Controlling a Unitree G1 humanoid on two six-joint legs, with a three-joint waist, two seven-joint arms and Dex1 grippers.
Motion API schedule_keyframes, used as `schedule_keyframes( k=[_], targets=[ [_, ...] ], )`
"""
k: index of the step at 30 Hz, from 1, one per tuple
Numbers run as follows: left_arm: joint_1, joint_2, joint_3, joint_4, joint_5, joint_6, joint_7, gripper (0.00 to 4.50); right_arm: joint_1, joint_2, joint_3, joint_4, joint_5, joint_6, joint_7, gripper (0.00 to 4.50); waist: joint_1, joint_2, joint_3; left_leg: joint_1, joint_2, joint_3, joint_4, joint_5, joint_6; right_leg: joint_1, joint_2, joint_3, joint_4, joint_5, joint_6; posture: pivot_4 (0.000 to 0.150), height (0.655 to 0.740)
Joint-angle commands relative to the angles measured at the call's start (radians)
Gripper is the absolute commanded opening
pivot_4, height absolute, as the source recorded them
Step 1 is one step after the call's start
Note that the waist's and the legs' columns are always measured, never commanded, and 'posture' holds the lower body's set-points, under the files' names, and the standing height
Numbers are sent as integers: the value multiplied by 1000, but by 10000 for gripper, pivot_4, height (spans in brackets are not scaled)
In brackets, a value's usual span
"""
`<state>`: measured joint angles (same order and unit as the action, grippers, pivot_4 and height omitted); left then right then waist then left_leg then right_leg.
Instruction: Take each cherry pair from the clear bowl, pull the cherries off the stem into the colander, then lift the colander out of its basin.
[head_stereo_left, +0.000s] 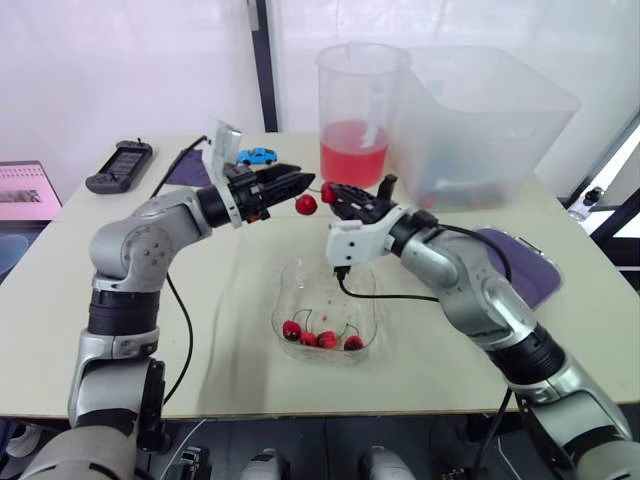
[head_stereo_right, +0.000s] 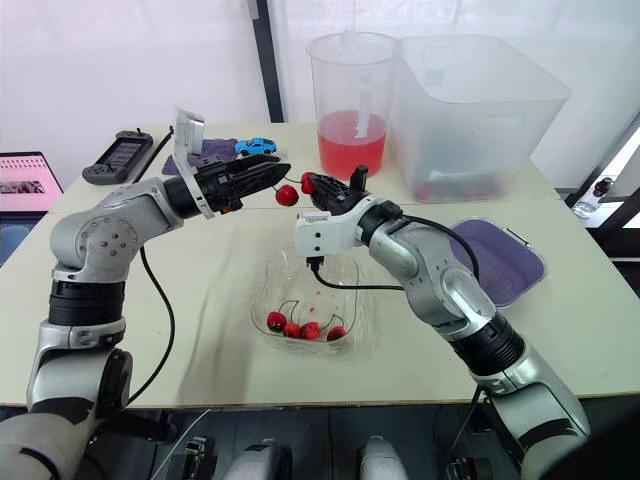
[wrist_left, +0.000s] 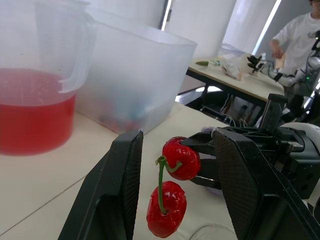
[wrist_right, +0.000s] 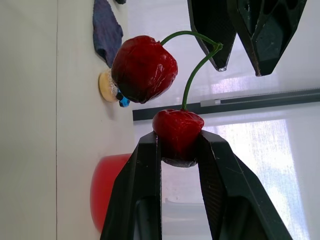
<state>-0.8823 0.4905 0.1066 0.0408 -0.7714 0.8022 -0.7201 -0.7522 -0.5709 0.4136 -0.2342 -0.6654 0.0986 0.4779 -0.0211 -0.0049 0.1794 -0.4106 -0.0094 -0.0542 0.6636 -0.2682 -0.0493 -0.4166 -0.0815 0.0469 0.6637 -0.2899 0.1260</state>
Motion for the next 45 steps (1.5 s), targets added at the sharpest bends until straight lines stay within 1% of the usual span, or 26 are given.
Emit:
schedule_keyframes(
  k=[1, 2, 5, 15, 17, 19, 23, 24, 27, 28, 30, 31, 32, 34, 35, 38, 41, 45],
  targets=[
    [-20, 1, 17, -34, -6, 3, -8, 17926, -8, 18, -36, -29, -20, -10, -5, 6815, 0, 0, 0, 0, 0, 0, 0, 0, 0, 0, 0, 0, 0, 0, 0, 1500, 7337],
    [-19, 2, 17, -31, -4, 3, -8, 14480, -8, 21, -37, -27, -21, -11, -5, 6815, 1, 0, 0, 0, 0, 0, 0, 0, 0, 0, 0, 0, 0, 0, 0, 1500, 7337],
    [-23, 5, 19, -23, -1, 3, -12, 369, -8, 26, -42, -26, -25, -11, -4, 6815, 1, 0, 0, 0, 0, 0, 0, 0, 0, 0, 0, 0, 0, 0, 0, 1500, 7337],
    [-32, 4, 15, -6, 7, -3, -31, 369, 4, 35, -67, -37, -15, -12, 15, 6815, 0, 0, 0, 0, 0, 0, 0, 0, 0, 0, 0, 0, 0, 0, 0, 1500, 7337],
    [-35, 3, 14, -1, 10, -6, -37, 0, 12, 44, -84, -47, 18, -9, 26, 15953, 0, 0, 0, 0, 0, 0, 0, 0, 0, 0, 0, 0, 0, 0, 0, 1500, 7337],
    [-40, 3, 14, 6, 12, -8, -43, 0, 15, 45, -96, -51, 27, -9, 34, 23740, 0, 0, 0, 0, 0, 0, 0, 0, 0, 0, 0, 0, 0, 0, 0, 1500, 7337],
    [-44, 8, 18, 12, 14, -8, -56, 0, 48, 32, -146, -85, 89, 19, 87, 43589, 2, 0, 0, 0, 0, 0, 0, 0, 0, 0, 0, 0, 0, 0, 0, 1500, 7337],
    [-46, 10, 19, 16, 16, -10, -62, 0, 61, 31, -175, -96, 134, 46, 117, 44456, 1, 0, 0, 0, 0, 0, 0, 0, 0, 0, 0, 0, 0, 0, 0, 1500, 7337],
    [-50, 34, -1, 25, 17, -18, -147, 0, 75, 43, -317, -136, 405, 243, 291, 44456, 1, 0, 0, 0, 0, 0, 0, 0, 0, 1, 0, -1, 0, 0, 0, 1500, 7337],
    [-53, 43, -8, 25, 14, -17, -181, 0, 66, 40, -349, -147, 471, 312, 336, 44456, 1, 0, 0, 0, 0, 0, 0, 0, 0, 1, 0, -1, 0, 0, 0, 1500, 7337],
    [-61, 54, -17, 30, 14, -17, -228, 0, 38, 55, -395, -158, 557, 445, 360, 44456, 0, 0, 0, 0, 0, 0, 0, 0, 0, 2, 0, -1, 0, 0, 0, 1500, 7337],
    [-67, 60, -24, 33, 11, -11, -254, 0, 22, 81, -433, -160, 645, 499, 378, 44456, 1, 0, 0, 0, 0, -1, 0, 0, 0, 2, 0, -1, 0, 0, 0, 1500, 7337],
    [-73, 67, -34, 31, 11, -6, -284, 0, 1, 73, -453, -169, 774, 591, 467, 44456, 0, 0, 0, 0, 0, -1, 0, 0, 0, 2, 0, -1, 0, 0, 0, 1500, 7337],
    [-86, 75, -53, 24, 9, 4, -330, 0, -45, 39, -471, -187, 944, 766, 577, 44456, -1, 1, 0, 0, 0, -2, 0, 0, 0, 2, 0, -1, 0, 0, 0, 1500, 7337],
    [-92, 76, -63, 23, 14, 5, -343, 0, -60, 13, -456, -191, 969, 787, 600, 44456, -1, 1, 1, 0, 0, -2, 0, 0, 0, 2, 0, -2, 0, 0, 0, 1500, 7337],
    [-109, 71, -84, 21, 31, 3, -354, 0, -100, -35, -392, -164, 957, 764, 583, 44456, 0, 1, 1, 0, 0, -3, 0, -3, 6, 2, 0, -2, 0, 0, 0, 1500, 7337],
    [-112, 64, -93, 21, 41, -3, -358, 0, -139, -41, -360, -113, 950, 726, 559, 44456, 0, 1, 1, 0, 0, -3, 1, -4, 6, 2, 0, -2, 0, 0, 0, 1500, 7337],
    [-104, 41, -90, 29, 50, -13, -347, 0, -142, -51, -334, -69, 948, 683, 547, 44456, 1, 1, 1, 0, 0, -3, 1, -4, 6, 2, 0, -2, 0, 0, 0, 1500, 7337]
  ],
)
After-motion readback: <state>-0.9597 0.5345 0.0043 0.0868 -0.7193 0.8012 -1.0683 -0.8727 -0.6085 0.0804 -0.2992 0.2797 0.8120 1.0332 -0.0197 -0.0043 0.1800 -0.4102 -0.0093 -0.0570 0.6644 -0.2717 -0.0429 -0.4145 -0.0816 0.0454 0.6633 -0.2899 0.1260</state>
